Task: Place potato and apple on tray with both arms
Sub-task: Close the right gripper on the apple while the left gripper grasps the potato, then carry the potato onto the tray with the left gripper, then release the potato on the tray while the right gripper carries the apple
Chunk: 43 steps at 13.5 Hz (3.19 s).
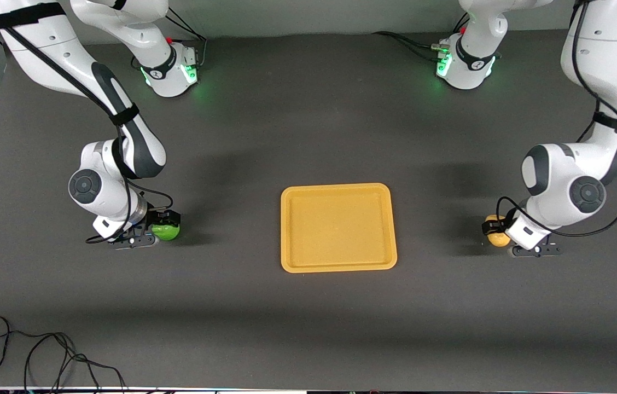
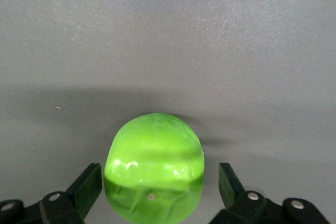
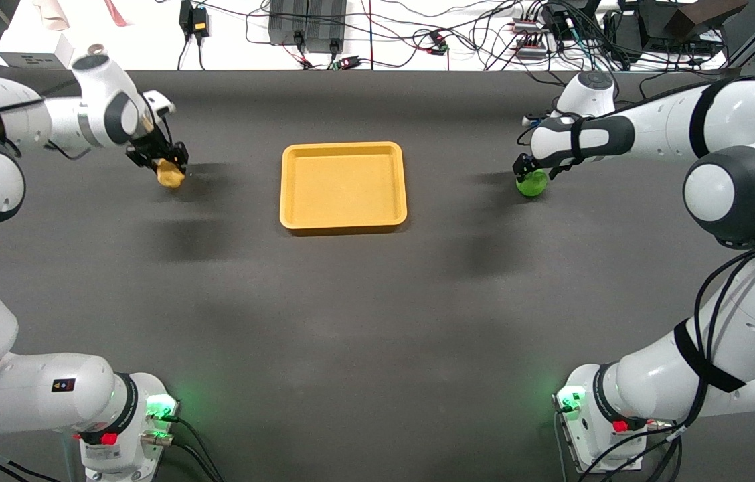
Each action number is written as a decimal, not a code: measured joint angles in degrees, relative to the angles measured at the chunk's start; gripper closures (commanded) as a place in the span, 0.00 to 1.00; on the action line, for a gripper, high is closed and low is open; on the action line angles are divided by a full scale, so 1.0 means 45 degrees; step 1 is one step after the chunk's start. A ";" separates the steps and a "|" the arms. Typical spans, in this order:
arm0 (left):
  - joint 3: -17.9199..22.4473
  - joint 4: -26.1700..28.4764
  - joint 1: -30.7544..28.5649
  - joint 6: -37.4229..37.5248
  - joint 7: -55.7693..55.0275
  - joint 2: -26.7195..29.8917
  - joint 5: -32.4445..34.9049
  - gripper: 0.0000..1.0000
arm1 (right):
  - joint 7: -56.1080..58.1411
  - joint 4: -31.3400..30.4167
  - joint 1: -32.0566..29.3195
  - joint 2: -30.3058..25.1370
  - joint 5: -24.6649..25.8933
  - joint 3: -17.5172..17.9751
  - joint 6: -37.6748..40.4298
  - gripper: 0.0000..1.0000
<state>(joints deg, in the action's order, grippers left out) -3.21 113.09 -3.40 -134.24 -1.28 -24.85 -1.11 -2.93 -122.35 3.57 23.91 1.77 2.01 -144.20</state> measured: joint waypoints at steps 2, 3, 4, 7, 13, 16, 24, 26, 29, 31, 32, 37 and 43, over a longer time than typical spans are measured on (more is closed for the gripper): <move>-0.0114 -0.1487 0.0005 0.2620 0.0002 0.0507 0.0000 1.00 | 0.0000 0.0006 0.0001 0.0111 0.0001 -0.0004 -0.0036 0.27; -0.0206 -0.2285 0.0013 0.3871 0.0002 0.0681 0.0000 1.00 | -0.0001 0.0013 0.0000 0.0110 0.0001 -0.0006 -0.0048 0.35; -0.0339 -0.3079 0.0020 0.4961 0.0002 0.0813 0.0000 1.00 | -0.0004 0.0039 0.0000 0.0096 0.0001 -0.0010 -0.0049 0.42; -0.0915 -0.4907 0.0048 0.6852 -0.0019 0.0903 -0.0006 1.00 | -0.0032 0.0117 0.0001 0.0056 0.0001 -0.0016 -0.0142 0.63; -0.3358 -0.5925 0.0157 0.7261 -0.2935 0.0803 -0.0084 1.00 | -0.0722 0.1450 0.0552 -0.0700 0.0001 0.0016 0.2182 0.69; -0.3958 -0.5915 0.1083 0.6793 -0.4991 0.0505 -0.0024 1.00 | -0.2025 0.2479 0.1464 -0.0972 0.0001 0.0055 0.3563 0.70; -0.3980 -0.3700 0.3637 0.1537 -0.8843 -0.1841 0.1924 1.00 | -0.2367 0.2866 0.1715 -0.0930 0.0001 -0.0034 0.3796 0.72; -0.3910 -0.2700 0.3686 0.0266 -0.9035 -0.1977 0.2137 1.00 | -0.2367 0.3072 0.1729 -0.0935 0.0001 -0.0030 0.4106 0.72; -0.3571 -0.2243 0.3664 -0.0103 -0.9046 -0.2075 0.2624 1.00 | -0.2367 0.3352 0.1775 -0.0951 0.0001 -0.0002 0.4501 0.72; -0.3487 -0.2243 0.3661 -0.0187 -0.9138 -0.2173 0.2745 1.00 | -0.2368 0.3549 0.1991 -0.0981 -0.0008 0.0039 0.4575 0.72; -0.3486 -0.2242 0.3662 -0.0227 -0.9186 -0.2205 0.2765 1.00 | -0.2408 0.3751 0.2152 -0.0990 -0.0133 0.0059 0.4644 0.72; -0.3514 -0.2231 0.3724 -0.0443 -0.9444 -0.2391 0.2808 1.00 | -0.3108 0.5426 0.3357 -0.0732 -0.1554 0.0121 0.5359 0.72; -0.3524 -0.2241 0.3742 -0.0937 -0.9505 -0.2818 0.2816 0.00 | -0.4685 0.7765 0.4529 0.1178 -0.1568 0.0139 0.5360 0.73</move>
<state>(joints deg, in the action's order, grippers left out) -19.07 103.00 13.44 -138.46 -44.05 -37.53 11.56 -24.01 -87.40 23.95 29.21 -5.28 2.63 -120.08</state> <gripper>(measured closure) 0.137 0.260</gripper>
